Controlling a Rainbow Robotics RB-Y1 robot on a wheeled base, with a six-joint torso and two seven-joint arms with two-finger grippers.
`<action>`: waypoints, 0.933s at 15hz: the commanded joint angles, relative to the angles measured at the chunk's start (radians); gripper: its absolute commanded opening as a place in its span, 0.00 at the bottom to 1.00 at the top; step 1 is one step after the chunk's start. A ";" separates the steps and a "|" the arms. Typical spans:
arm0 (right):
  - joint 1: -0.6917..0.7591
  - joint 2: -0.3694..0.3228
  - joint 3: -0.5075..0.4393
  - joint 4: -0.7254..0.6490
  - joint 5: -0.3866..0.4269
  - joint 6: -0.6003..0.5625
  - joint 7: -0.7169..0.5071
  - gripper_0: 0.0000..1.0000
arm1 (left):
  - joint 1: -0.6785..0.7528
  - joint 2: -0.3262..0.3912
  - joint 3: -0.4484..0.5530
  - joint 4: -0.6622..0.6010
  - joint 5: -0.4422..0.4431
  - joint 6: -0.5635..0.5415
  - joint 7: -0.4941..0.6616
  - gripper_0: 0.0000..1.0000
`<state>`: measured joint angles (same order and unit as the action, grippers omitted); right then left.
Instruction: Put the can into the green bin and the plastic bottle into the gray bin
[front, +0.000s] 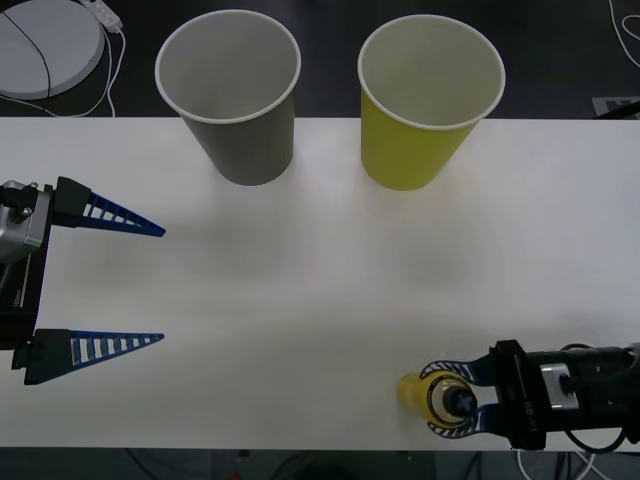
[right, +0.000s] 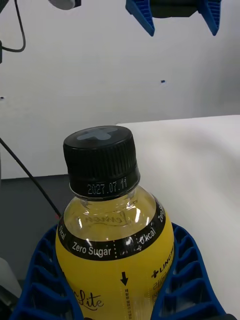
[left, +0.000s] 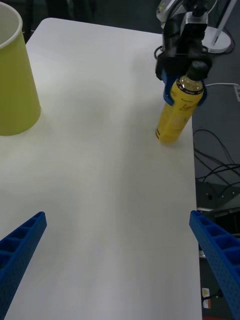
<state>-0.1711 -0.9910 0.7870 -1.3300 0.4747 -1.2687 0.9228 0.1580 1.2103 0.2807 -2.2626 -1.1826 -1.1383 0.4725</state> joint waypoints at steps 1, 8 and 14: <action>0.039 -0.047 -0.006 -0.077 -0.061 0.074 -0.001 0.00 | 0.000 0.000 0.000 0.000 0.000 0.000 0.000 1.00; 0.157 -0.109 -0.107 -0.230 -0.183 0.235 -0.004 0.00 | 0.000 0.000 0.000 0.000 0.000 0.000 0.000 1.00; 0.314 -0.159 -0.247 -0.400 -0.277 0.394 -0.012 0.00 | 0.000 0.000 0.000 0.000 0.000 0.000 0.000 1.00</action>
<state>0.1227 -1.1426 0.5560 -1.7072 0.2118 -0.8922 0.9119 0.1580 1.2103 0.2807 -2.2626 -1.1826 -1.1382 0.4725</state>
